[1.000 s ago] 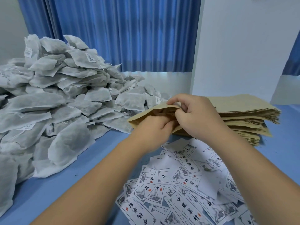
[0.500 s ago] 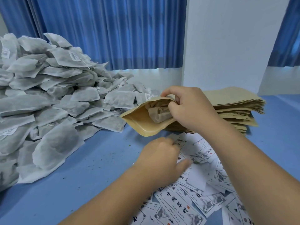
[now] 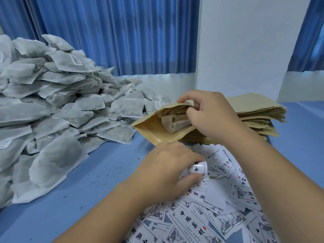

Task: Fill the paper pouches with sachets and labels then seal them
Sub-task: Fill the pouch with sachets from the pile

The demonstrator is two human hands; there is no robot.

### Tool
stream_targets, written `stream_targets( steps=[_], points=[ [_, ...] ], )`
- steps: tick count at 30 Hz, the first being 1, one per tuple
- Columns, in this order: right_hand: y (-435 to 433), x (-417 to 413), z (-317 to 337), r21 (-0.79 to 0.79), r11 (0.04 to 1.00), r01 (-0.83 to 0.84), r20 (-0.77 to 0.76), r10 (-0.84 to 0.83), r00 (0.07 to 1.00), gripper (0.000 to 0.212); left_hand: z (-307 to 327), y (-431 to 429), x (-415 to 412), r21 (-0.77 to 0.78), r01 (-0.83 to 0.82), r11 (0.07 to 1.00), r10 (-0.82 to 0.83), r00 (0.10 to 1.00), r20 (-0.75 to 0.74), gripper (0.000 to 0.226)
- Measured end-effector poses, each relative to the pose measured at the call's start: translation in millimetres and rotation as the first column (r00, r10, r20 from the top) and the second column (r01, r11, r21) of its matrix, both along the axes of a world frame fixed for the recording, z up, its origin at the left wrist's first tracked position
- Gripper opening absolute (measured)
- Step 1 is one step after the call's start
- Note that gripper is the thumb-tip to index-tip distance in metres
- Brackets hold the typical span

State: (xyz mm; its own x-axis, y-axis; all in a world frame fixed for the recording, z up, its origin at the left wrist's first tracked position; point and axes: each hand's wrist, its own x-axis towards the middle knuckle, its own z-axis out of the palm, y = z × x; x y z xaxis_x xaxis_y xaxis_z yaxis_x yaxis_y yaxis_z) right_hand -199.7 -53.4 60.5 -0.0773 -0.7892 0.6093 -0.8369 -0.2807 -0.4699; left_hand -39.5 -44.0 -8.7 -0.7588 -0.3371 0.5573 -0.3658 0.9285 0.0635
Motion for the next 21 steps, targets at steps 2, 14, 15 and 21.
stream_targets(
  steps=[2,14,15,21],
  points=[
    [1,-1,1,0.0,1.0,0.007,0.0,-0.007,1.0,0.034,5,-5,12,-0.118,0.04,0.992,-0.053,0.992,-0.113,0.029],
    [2,9,-1,0.036,0.999,-0.013,-0.051,0.015,0.999,0.035,7,-21,15,-0.052,-0.644,0.764,0.638,0.764,-0.097,0.033],
    [2,10,-1,0.038,0.999,-0.017,-0.053,0.019,0.998,0.035,4,-23,13,-0.057,-0.657,0.751,0.655,0.753,-0.062,0.034],
    [6,14,1,0.045,0.998,-0.038,-0.054,0.04,0.998,0.035,1,-27,10,0.088,-0.655,0.75,0.652,0.755,0.065,0.039]
  ],
)
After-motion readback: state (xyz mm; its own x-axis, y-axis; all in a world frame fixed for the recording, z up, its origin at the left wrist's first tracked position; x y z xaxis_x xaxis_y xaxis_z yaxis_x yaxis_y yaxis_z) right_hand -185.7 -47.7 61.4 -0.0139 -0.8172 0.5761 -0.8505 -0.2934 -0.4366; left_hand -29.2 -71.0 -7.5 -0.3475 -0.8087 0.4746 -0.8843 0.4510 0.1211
